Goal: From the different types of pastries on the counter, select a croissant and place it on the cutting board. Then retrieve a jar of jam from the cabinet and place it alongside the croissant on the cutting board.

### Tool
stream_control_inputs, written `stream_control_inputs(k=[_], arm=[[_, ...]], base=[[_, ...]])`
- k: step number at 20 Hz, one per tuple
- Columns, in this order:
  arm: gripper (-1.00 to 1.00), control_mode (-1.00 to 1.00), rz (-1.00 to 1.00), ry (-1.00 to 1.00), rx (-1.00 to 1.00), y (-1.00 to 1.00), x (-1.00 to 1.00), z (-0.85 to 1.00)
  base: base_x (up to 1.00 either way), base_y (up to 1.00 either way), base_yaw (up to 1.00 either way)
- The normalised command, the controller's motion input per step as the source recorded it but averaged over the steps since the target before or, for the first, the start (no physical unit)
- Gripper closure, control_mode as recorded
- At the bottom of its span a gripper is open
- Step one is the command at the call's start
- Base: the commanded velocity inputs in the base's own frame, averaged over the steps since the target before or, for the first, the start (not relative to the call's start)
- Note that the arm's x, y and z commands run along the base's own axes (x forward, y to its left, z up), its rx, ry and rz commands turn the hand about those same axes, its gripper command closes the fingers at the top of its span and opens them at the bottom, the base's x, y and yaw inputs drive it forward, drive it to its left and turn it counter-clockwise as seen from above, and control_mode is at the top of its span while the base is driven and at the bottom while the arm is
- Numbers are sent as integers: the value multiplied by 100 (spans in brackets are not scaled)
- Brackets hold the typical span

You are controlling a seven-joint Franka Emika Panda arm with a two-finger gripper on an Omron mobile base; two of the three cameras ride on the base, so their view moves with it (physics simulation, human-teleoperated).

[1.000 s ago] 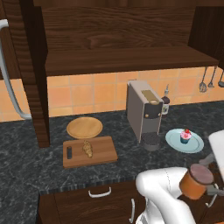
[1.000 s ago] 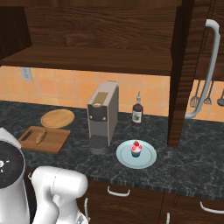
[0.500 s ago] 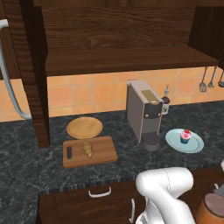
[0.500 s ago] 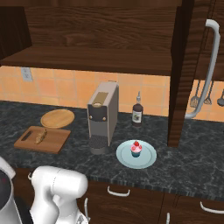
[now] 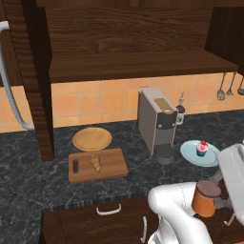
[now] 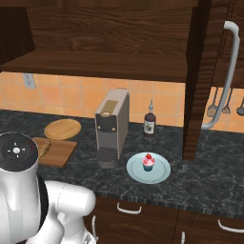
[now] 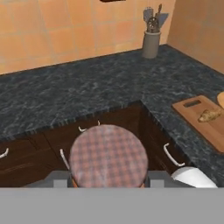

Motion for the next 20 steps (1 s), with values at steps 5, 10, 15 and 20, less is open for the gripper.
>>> stream_control_inputs(k=[5,10,15,20], arm=[[100,-100,-8,1,1,22,77,-12],[100,-100,-14,7,5,0,68,0],[100,-100,-16,0,0,3,48,0],[100,-100,-14,0,0,1,25,0]], base=[[0,0,0],[0,0,0],[0,0,0],[0,0,0]])
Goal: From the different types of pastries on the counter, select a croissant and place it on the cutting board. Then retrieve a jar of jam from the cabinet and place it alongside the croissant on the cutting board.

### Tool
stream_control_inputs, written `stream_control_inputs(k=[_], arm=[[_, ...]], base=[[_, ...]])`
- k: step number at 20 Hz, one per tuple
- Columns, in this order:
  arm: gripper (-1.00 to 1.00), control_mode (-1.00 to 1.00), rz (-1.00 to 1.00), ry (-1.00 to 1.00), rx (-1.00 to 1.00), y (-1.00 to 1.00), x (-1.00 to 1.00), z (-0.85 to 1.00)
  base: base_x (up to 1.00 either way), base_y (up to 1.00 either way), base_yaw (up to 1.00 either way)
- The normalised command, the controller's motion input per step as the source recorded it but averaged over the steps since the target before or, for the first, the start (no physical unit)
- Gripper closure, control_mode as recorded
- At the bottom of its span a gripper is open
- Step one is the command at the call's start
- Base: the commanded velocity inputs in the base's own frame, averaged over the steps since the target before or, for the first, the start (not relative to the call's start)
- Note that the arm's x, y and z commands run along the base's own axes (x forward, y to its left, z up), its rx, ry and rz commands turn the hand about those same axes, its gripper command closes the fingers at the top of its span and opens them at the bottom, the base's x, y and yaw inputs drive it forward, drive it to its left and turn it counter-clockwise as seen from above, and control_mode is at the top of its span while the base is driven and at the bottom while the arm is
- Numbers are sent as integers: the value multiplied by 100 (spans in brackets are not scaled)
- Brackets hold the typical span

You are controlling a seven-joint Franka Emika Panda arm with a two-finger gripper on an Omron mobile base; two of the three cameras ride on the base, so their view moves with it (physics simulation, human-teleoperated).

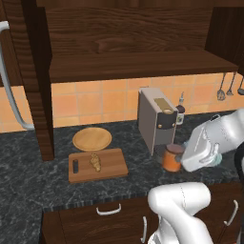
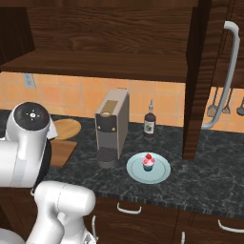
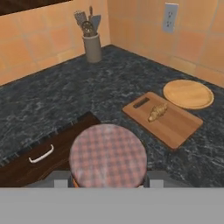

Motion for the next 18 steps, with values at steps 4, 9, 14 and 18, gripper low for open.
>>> stream_control_inputs(k=[4,9,14,18], arm=[[100,-100,-11,4,0,1,27,-8],[100,-100,-10,5,0,9,58,-41],[100,-100,-9,-7,-5,23,27,-44],[100,-100,-7,-5,-2,25,19,-35]], base=[[0,0,0],[0,0,0],[0,0,0],[0,0,0]])
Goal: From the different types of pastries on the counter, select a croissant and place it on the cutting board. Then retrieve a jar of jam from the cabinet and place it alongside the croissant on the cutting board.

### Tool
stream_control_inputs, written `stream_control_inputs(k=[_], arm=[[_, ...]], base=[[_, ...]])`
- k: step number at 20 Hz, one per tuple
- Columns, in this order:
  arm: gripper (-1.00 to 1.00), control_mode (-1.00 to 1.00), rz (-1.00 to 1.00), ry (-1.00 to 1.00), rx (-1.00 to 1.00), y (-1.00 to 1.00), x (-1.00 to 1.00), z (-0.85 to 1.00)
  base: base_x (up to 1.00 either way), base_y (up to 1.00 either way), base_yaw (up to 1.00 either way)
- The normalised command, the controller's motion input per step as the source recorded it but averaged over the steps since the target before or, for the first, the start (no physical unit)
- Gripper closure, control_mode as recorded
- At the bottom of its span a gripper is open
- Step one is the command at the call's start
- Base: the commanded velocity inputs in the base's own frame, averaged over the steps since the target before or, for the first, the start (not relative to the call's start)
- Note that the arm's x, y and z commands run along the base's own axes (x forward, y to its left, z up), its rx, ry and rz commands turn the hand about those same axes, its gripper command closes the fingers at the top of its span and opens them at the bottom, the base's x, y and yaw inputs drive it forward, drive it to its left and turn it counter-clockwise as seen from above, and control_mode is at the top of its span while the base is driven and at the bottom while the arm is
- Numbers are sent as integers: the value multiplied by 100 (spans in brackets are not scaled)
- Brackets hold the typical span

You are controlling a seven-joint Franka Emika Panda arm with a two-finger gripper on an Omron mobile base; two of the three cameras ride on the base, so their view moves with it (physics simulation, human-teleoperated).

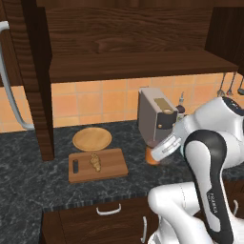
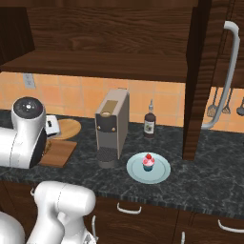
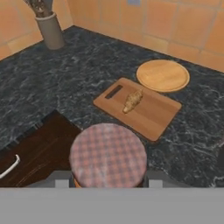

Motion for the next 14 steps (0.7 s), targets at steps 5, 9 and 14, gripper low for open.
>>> stream_control_inputs(k=[5,9,14], arm=[[100,-100,-6,-10,-6,15,36,-25],[100,-100,-2,-13,-9,12,19,-73],[100,-100,-1,-13,-2,8,19,-51]], base=[[0,0,0],[0,0,0],[0,0,0]])
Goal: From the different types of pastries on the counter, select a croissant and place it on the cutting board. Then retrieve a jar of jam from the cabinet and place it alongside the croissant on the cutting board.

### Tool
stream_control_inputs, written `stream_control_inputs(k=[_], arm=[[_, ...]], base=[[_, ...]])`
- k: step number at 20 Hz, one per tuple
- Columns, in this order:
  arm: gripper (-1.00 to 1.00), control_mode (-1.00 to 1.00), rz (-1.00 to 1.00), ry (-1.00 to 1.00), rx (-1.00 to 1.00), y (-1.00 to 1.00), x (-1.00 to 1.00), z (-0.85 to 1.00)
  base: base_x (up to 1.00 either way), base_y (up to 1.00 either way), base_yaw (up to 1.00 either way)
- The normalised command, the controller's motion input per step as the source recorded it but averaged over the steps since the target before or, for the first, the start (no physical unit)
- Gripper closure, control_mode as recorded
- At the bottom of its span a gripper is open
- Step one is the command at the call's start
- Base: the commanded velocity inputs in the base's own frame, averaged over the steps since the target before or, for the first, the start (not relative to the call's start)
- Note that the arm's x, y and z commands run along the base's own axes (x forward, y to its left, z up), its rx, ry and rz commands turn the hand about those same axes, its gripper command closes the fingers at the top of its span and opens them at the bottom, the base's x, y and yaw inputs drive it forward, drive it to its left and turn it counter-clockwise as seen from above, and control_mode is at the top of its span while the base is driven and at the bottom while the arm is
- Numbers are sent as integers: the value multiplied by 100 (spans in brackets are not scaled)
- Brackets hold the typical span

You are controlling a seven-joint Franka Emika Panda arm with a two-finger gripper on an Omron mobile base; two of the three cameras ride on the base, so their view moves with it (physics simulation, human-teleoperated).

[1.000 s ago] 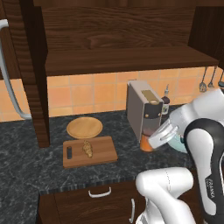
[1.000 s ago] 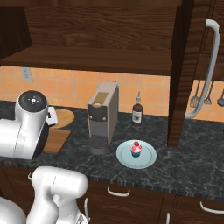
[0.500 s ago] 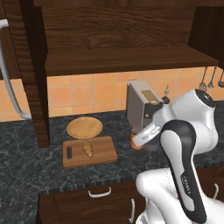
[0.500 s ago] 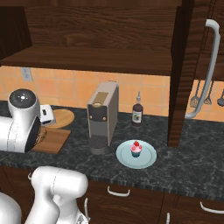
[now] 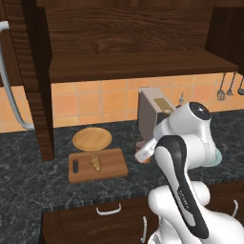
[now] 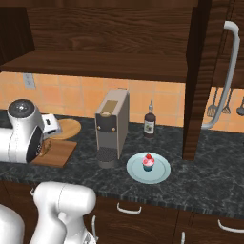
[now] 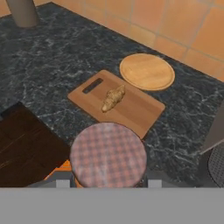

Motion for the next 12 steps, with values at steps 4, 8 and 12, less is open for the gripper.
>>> stream_control_inputs(k=[4,8,12], arm=[[100,-100,-1,-16,0,11,29,-53],[100,-100,0,-14,0,11,24,-63],[100,-100,-1,-10,0,1,23,-32]], base=[[0,0,0],[0,0,0],[0,0,0]])
